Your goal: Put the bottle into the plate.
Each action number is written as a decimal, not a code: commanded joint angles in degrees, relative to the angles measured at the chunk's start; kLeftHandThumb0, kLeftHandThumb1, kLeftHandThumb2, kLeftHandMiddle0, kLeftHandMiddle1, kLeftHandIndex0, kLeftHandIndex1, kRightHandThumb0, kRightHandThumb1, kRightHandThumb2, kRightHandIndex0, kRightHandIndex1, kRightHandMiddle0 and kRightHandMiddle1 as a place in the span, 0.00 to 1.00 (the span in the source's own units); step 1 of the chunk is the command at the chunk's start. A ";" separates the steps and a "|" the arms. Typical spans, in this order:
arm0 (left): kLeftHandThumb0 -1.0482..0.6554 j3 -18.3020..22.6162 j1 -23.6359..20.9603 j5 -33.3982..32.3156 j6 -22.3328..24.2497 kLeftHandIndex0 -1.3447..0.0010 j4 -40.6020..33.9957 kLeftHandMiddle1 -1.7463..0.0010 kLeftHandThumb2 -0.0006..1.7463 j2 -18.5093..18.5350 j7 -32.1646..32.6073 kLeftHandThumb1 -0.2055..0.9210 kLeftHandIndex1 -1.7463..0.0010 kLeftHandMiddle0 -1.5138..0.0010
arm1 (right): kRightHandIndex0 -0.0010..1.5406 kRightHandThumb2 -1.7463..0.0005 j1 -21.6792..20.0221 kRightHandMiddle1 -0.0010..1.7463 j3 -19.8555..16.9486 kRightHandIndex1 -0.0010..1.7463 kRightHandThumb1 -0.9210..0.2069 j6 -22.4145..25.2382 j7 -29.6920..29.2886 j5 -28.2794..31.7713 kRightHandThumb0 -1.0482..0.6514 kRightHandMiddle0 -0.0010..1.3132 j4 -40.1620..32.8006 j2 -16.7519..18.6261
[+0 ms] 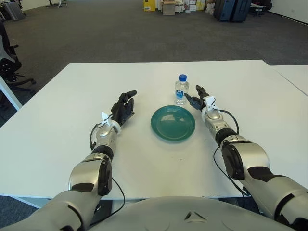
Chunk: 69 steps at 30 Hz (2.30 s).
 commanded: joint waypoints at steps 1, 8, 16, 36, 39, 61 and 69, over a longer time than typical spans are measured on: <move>0.17 0.11 -1.05 -0.30 0.58 1.00 -0.02 0.97 0.43 0.35 -0.50 1.00 0.55 0.73 | 0.00 0.83 -0.84 0.00 0.87 0.00 0.00 1.58 1.51 -1.03 0.00 0.00 0.78 -1.04; 0.17 0.34 -1.13 -0.53 0.72 1.00 0.03 0.97 0.43 0.29 -0.68 1.00 0.55 0.73 | 0.00 0.85 -1.34 0.00 1.36 0.00 0.00 2.22 3.21 -1.29 0.00 0.00 0.91 -1.14; 0.18 0.34 -0.93 -0.41 0.49 1.00 0.02 0.97 0.42 0.32 -0.33 1.00 0.55 0.71 | 0.00 0.89 -2.44 0.00 1.67 0.00 0.00 3.86 3.48 -2.04 0.00 0.00 1.09 -0.74; 0.16 1.03 1.03 -0.84 0.04 0.99 0.28 0.97 0.46 0.71 -0.66 1.00 0.50 0.67 | 0.10 1.00 -8.60 0.19 4.78 0.02 0.09 7.73 -0.76 -5.58 0.16 0.00 1.70 3.38; 0.16 1.30 1.40 -1.11 0.04 0.99 0.29 0.97 0.46 0.60 -0.96 1.00 0.49 0.66 | 0.11 1.00 -9.82 0.18 5.07 0.02 0.12 7.97 -1.35 -6.00 0.18 0.00 1.74 4.57; 0.16 4.89 3.38 -5.34 -0.25 0.93 -0.22 0.93 0.45 -0.26 -3.81 1.00 0.43 0.58 | 0.35 0.61 -12.83 0.94 11.10 0.86 0.42 14.31 -11.76 -13.00 0.48 0.25 2.58 9.53; 0.14 8.00 3.49 -10.05 1.23 0.88 -1.06 0.89 0.46 -0.92 -9.61 1.00 0.39 0.51 | 0.51 0.17 -12.52 1.00 10.40 0.91 0.68 14.11 -14.47 -12.87 0.61 0.39 2.46 10.44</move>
